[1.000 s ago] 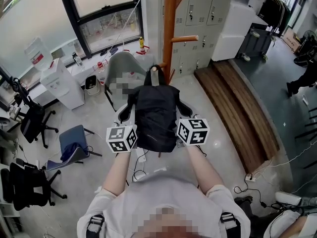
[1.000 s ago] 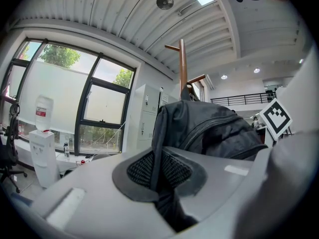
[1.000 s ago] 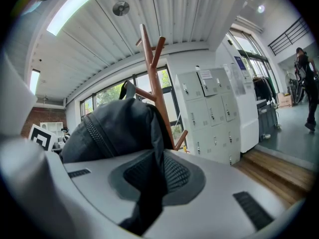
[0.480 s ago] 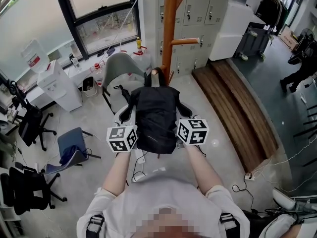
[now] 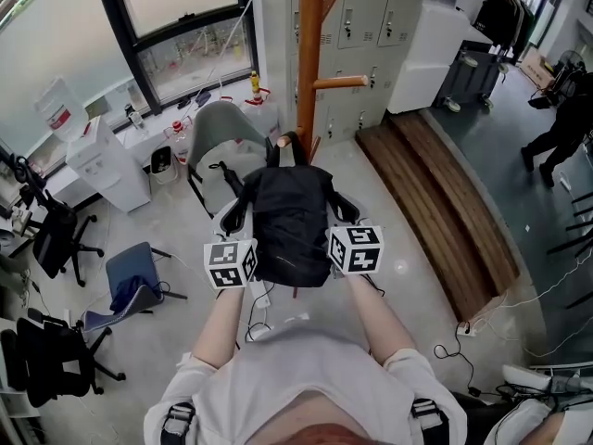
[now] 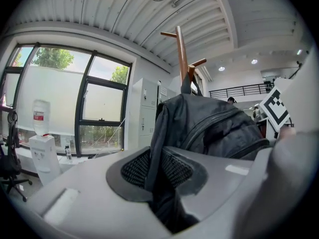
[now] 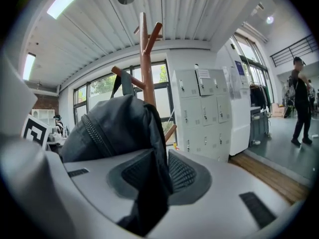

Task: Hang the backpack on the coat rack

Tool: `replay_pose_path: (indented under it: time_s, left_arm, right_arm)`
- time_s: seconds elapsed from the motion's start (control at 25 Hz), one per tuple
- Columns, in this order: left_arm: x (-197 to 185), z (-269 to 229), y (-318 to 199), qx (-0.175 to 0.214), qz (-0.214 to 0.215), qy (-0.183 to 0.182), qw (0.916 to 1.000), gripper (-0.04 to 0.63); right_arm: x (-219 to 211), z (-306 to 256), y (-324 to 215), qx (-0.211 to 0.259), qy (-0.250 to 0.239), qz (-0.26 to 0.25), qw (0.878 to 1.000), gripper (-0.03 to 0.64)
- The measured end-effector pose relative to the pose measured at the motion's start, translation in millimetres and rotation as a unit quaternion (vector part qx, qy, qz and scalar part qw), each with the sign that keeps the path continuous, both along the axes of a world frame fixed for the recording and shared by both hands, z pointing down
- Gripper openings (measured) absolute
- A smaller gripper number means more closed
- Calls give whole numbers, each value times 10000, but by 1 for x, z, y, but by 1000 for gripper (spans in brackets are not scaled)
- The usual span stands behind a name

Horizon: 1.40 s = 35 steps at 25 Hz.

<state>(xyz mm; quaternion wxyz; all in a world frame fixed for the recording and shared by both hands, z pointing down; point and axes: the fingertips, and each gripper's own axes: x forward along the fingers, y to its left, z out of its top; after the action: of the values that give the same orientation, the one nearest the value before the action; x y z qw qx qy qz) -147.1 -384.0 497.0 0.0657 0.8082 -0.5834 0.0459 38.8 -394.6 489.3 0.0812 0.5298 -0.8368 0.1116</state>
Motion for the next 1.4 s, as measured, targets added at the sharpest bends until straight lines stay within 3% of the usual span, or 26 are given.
replay_pose_path:
  time_s: [0.28,0.72,1.16,1.4]
  left_arm:
    - [-18,-6,8,155,-384,95,9991,156]
    - [-27,-14,44,355,-710,165,9967,164]
    - [-6,-21,86,480,-594,33,9971,164]
    - [9,-14,111,380,-495,59,9980,157]
  right_arm:
    - [16,-2,5,142,68,289,9995,161]
    - [25,-11,45,553,35,414,9976,175]
    - [42,-22,86,725,-176,392,9964,159]
    - [56,-25,114,947,-189,395,9945,79]
